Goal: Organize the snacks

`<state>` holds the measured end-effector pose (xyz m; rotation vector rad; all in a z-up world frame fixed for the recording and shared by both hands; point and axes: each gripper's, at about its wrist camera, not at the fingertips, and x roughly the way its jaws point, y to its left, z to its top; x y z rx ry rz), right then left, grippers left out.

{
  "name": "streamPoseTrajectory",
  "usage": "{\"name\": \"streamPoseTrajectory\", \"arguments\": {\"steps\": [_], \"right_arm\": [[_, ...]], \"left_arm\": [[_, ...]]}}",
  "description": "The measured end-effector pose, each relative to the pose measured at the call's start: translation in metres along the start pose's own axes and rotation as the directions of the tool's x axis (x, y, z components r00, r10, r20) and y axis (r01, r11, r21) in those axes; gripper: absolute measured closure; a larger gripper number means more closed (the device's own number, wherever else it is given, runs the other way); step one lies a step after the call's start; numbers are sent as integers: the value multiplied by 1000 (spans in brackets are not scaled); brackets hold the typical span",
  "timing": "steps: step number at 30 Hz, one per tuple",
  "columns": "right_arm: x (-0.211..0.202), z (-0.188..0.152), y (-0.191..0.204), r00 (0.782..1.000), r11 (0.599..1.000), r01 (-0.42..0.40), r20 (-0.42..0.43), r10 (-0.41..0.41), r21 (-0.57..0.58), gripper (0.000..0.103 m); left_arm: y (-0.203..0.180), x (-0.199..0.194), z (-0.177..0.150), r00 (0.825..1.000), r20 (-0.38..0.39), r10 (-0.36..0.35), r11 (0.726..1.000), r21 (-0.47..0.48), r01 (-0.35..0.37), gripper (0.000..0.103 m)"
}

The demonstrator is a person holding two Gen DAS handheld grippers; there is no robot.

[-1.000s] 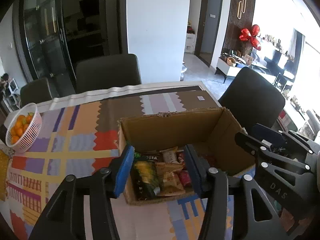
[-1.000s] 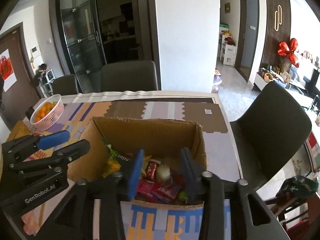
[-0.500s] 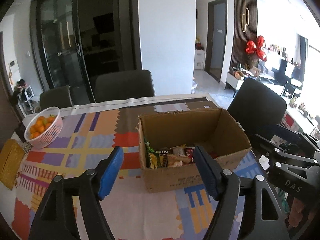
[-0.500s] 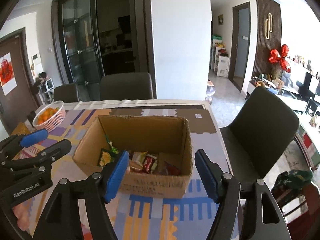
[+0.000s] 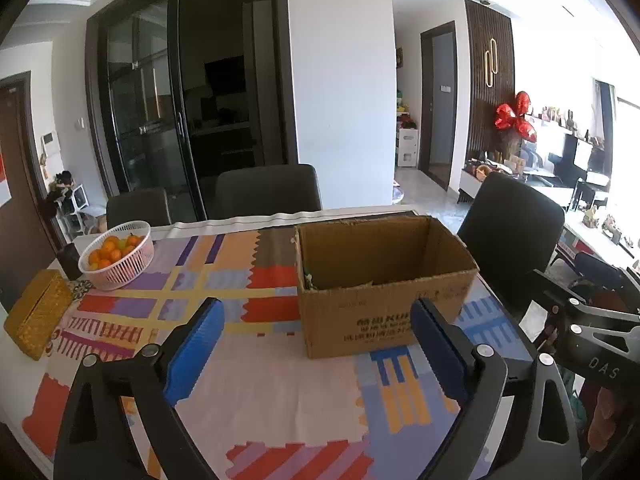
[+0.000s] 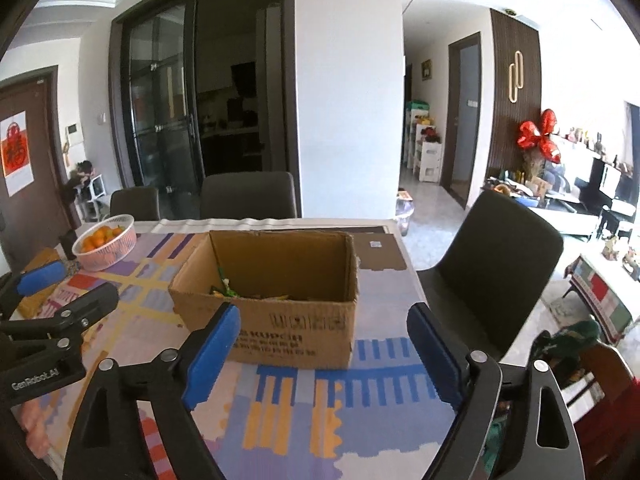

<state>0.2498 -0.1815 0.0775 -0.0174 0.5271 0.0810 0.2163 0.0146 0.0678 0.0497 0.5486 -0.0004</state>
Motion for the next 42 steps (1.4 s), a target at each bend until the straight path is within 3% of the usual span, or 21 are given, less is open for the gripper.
{"name": "streamPoseTrajectory", "arguments": {"steps": [13, 21, 42], "right_arm": [[-53, -35, 3, 999, 1000, 24, 48, -23, -17, 13], [-83, -45, 5, 996, 1000, 25, 88, -24, -12, 13], [-106, -56, 5, 994, 999, 41, 100, -40, -10, 13]], "left_arm": [[-3, -48, -31, 998, 60, 13, 1000, 21, -14, 0], [-3, -68, -45, 998, 60, -5, 1000, 11, 5, 0], [-8, -83, -49, 997, 79, -10, 1000, 15, 9, 0]]}}
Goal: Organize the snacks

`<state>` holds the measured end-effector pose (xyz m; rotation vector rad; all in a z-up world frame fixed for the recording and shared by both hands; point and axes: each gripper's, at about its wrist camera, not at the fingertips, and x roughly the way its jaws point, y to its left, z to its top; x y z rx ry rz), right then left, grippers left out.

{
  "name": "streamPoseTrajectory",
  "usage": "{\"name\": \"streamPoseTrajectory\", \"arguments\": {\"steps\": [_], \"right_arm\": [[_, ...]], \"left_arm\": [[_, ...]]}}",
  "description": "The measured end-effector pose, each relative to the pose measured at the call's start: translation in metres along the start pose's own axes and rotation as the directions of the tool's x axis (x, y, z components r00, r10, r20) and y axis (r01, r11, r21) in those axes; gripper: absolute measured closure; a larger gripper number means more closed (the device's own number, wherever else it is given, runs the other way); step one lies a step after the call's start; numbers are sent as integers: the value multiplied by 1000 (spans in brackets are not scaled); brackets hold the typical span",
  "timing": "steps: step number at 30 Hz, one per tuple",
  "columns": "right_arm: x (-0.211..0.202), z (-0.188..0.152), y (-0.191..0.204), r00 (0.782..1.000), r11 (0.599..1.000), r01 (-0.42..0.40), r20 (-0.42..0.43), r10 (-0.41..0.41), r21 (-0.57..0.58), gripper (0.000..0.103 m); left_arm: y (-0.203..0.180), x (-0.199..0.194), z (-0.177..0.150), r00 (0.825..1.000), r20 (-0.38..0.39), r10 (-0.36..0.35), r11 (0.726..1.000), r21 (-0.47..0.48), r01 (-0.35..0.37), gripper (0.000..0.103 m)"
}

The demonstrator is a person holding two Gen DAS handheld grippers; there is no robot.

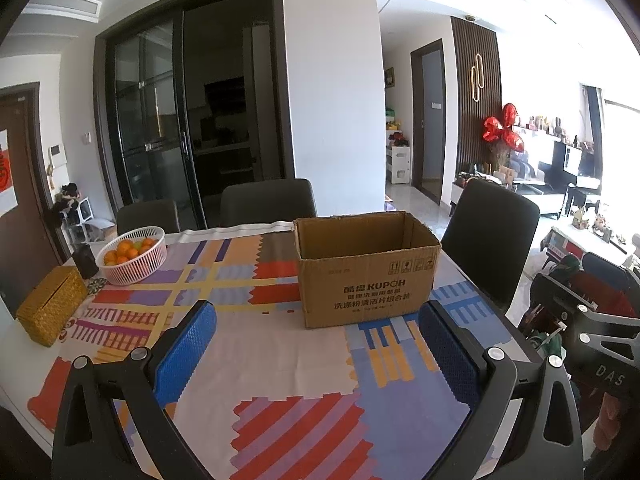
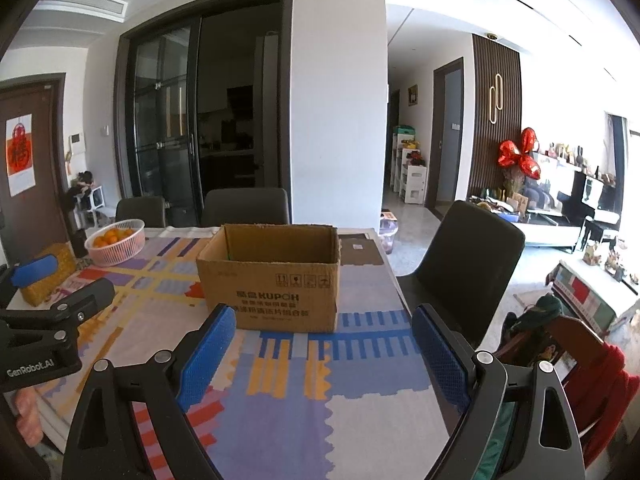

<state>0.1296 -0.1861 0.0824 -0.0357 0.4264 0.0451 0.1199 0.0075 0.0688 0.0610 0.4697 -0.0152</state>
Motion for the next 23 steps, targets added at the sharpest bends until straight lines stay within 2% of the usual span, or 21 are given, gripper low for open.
{"name": "streamPoseTrajectory", "arguments": {"steps": [23], "right_arm": [[-1, 0, 0, 1000, 1000, -7, -8, 7, 3, 13]], "left_arm": [[2, -1, 0, 1000, -7, -3, 1000, -11, 3, 0]]}}
